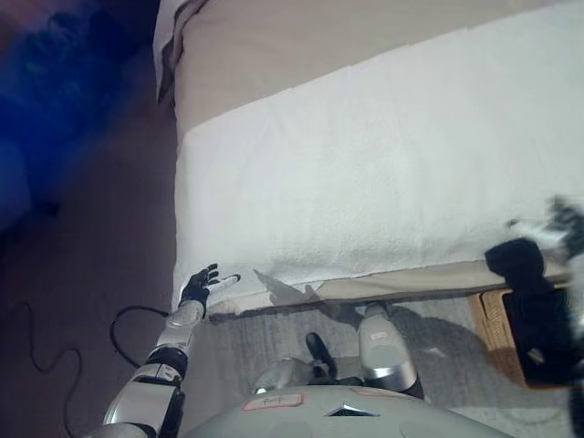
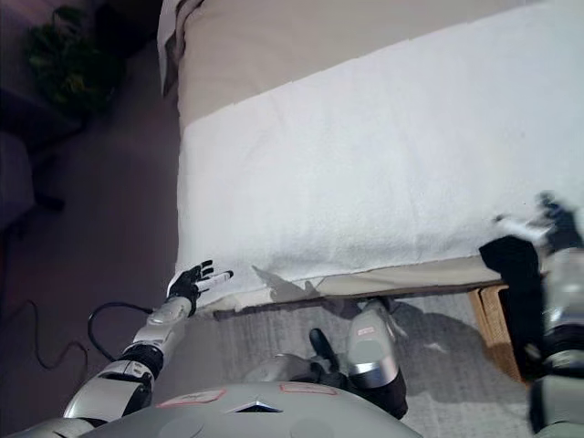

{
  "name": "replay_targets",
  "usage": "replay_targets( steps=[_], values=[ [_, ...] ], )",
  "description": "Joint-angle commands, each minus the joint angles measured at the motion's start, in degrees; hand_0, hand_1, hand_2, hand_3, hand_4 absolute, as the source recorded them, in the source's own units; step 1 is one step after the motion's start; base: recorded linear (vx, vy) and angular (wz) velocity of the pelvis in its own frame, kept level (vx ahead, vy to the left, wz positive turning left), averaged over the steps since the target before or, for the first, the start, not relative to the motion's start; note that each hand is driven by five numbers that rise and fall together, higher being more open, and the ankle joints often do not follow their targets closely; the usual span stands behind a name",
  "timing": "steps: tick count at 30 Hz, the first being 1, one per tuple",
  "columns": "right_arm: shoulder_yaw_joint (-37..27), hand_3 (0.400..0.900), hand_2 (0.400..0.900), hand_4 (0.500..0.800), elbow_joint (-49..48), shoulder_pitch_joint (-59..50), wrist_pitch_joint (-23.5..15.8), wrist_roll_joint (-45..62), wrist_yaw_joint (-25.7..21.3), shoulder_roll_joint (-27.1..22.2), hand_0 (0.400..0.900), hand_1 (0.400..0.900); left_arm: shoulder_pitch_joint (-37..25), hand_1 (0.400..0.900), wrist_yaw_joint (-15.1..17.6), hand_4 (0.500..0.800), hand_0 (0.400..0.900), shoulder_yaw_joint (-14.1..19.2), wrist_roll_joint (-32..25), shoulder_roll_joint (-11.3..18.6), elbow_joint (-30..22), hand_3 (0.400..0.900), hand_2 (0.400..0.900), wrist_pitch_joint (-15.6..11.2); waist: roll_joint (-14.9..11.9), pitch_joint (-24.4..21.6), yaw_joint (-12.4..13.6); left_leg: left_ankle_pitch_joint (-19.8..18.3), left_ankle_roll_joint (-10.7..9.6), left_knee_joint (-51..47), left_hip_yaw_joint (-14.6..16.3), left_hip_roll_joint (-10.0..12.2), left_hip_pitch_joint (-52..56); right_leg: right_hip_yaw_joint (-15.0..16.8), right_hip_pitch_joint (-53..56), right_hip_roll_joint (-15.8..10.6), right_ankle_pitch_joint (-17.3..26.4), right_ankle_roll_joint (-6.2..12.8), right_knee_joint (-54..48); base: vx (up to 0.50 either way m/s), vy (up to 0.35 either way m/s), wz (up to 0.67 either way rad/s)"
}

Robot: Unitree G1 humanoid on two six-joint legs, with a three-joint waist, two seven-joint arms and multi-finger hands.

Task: Put the clothes on the bed into the basket.

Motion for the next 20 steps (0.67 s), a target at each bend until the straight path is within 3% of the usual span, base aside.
replay_targets(
  steps=[1,4,9,12,20],
  values=[
    [0.7,0.900,0.900,0.800,-4.6,2.6,-6.8,2.4,-4.5,3.8,0.900,0.900,3.8,0.900,3.7,0.800,0.900,0.0,3.5,3.4,1.8,0.900,0.900,-1.1,-5.2,-6.3,0.0,1.5,-1.2,4.2,4.1,-0.5,1.5,-2.3,5.9,0.3,-5.3,-0.40,-1.7,-0.10,0.072,0.71],
    [3.0,0.900,0.900,0.800,-0.4,2.9,-7.8,5.5,-5.5,10.9,0.900,0.900,4.6,0.900,5.1,0.800,0.900,-1.2,5.2,2.3,1.8,0.900,0.900,-1.2,-6.5,-6.7,0.7,1.1,-1.0,1.9,3.8,-0.3,2.2,-4.9,7.0,-0.1,-5.6,-0.28,-1.7,-0.07,0.068,0.50],
    [8.4,0.900,0.900,0.800,17.0,0.2,-4.9,5.2,-6.7,18.5,0.900,0.900,3.8,0.900,6.1,0.800,0.900,-4.2,6.8,0.5,5.6,0.900,0.900,-0.6,-9.2,-7.9,2.7,0.4,-0.6,-0.7,1.8,-0.5,2.6,-7.2,7.8,-0.5,-5.5,0.03,-1.7,-0.04,0.070,0.29],
    [10.7,0.900,0.900,0.800,24.1,-0.5,-2.1,0.9,-7.2,19.7,0.900,0.900,2.4,0.900,6.3,0.800,0.900,-5.8,7.1,-0.1,7.8,0.900,0.900,0.1,-10.2,-8.5,3.4,-0.1,-0.3,-0.7,1.0,-0.7,2.5,-7.5,8.3,-0.6,-5.4,0.20,-1.7,-0.01,0.079,0.12],
    [10.8,0.900,0.900,0.800,26.7,1.7,-0.6,-2.9,-7.6,20.0,0.900,0.900,2.6,0.900,6.6,0.800,0.900,-5.6,7.6,0.5,8.0,0.900,0.900,0.4,-12.0,-9.7,3.7,-0.7,0.4,-0.7,0.2,-1.3,2.6,-7.2,8.7,-1.1,-4.8,0.74,-1.7,-0.01,0.055,0.00]
  ],
)
